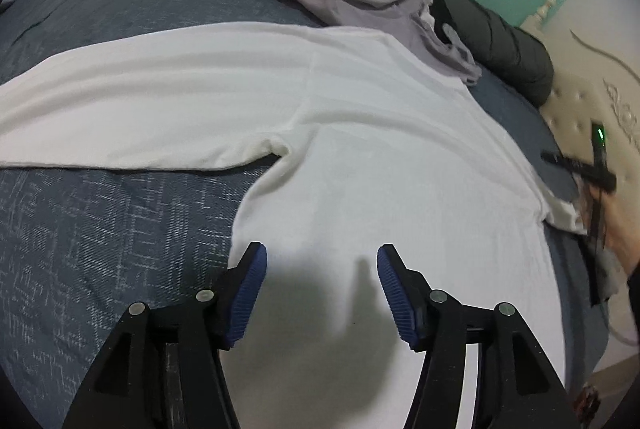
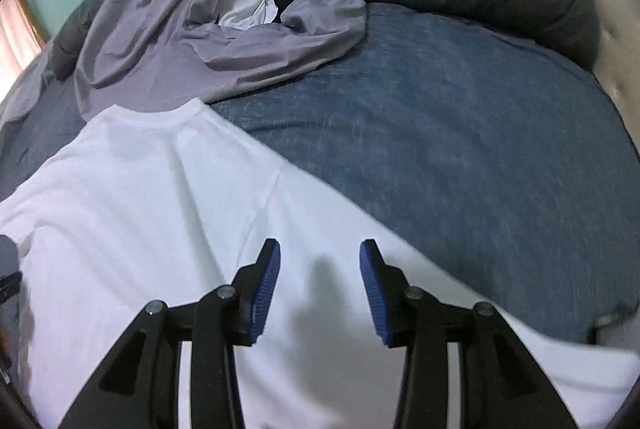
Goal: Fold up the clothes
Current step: 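Pull the sleeve outward with the right gripper and release it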
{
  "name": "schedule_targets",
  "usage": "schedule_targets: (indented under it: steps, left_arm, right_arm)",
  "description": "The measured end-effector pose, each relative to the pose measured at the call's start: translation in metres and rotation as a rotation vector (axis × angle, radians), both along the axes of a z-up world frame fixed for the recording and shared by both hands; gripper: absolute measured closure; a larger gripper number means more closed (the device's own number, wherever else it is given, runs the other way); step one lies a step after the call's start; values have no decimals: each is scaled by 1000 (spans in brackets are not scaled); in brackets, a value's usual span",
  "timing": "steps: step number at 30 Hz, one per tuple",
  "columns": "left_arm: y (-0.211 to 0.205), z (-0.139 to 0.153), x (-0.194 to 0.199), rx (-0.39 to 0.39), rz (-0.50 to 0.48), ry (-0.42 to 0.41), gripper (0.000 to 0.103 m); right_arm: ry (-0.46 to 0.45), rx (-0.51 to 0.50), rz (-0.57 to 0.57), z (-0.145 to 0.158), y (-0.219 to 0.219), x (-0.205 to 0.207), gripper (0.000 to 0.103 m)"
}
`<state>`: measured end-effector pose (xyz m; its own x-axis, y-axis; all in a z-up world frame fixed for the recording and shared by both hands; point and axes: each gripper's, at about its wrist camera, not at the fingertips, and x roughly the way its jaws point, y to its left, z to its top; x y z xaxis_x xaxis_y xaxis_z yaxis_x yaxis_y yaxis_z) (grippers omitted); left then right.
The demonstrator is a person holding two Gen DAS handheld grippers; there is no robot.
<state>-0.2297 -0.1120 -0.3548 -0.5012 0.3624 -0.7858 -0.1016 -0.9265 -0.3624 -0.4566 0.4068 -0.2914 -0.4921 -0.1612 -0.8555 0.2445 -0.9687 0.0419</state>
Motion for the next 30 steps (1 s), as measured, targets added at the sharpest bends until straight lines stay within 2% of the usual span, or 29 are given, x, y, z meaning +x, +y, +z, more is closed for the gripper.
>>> schedule_targets:
  steps: [5,11,12,13,14,15,16,18,22,26,30]
  left_arm:
    - [3,-7,-4,3,-21,3,32]
    - [6,-11,-5,-12,-44,13,27]
    - [7,-11,-4,-15,-48,15,27]
    - [7,-12,-4,-17,-51,17,26]
    - [7,-12,-5,-19,-54,18,26]
    - [7,-12,-5,-19,-57,20,26]
    - [7,-12,-5,-15,-56,20,26]
    - [6,-12,-5,-13,-55,20,26]
    - [7,-12,-5,-19,-57,22,26]
    - [7,-12,-4,-22,-59,24,26]
    - [7,-13,-4,-25,-61,26,26]
  right_arm:
    - [-7,51,15,-18,-17,-33,61]
    - [-17,67,61,-36,-32,-54,61]
    - [-22,76,68,-39,-34,-56,64]
    - [-25,60,77,-41,-34,-57,78]
    - [-22,53,81,-43,-35,-58,87]
    - [-20,45,86,-44,-35,-59,91]
    - [-18,38,91,-45,-36,-59,99]
    - [-9,36,90,-45,-35,-60,101]
    - [71,41,30,-31,-27,-62,102]
    - [110,91,10,-23,-31,-69,102]
    - [94,126,10,-30,-38,-82,102]
